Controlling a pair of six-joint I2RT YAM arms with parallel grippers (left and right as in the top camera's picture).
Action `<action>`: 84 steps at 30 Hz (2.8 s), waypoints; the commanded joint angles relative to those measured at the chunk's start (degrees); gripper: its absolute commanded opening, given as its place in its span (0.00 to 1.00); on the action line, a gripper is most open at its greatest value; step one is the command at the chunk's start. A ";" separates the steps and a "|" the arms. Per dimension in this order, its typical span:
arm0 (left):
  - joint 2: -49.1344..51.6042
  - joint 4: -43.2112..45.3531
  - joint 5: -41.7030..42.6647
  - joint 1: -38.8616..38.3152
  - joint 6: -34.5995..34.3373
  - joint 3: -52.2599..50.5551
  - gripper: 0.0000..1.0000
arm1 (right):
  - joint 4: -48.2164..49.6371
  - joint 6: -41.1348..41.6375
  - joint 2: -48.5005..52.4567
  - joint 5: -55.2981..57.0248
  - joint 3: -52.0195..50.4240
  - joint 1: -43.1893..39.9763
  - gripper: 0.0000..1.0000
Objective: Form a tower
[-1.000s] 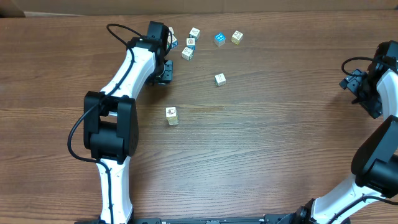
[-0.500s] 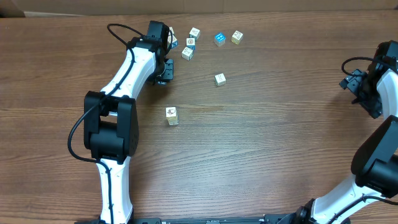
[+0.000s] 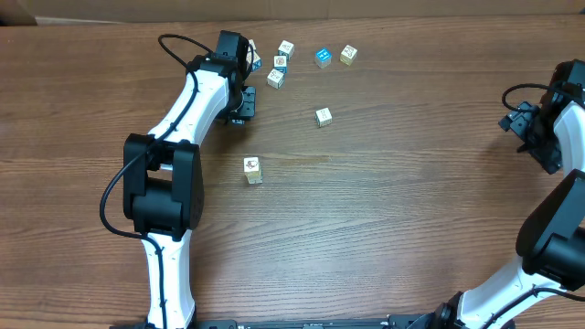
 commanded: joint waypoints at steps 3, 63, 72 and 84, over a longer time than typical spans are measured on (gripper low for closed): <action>-1.60 0.37 0.52 -0.07 0.90 -0.61 0.40 | 0.28 -0.20 -1.51 0.37 1.07 -0.22 1.00; -0.61 1.05 1.57 -0.11 0.90 -0.61 0.37 | 0.28 -0.22 -1.51 0.37 1.07 -0.22 1.00; 0.66 1.49 1.53 -0.07 0.87 -0.61 0.22 | 0.28 -0.22 -1.51 0.37 1.07 -0.22 1.00; 0.66 1.44 1.55 -0.07 0.90 -0.61 0.40 | 0.31 -0.22 -1.51 0.37 1.07 -0.22 1.00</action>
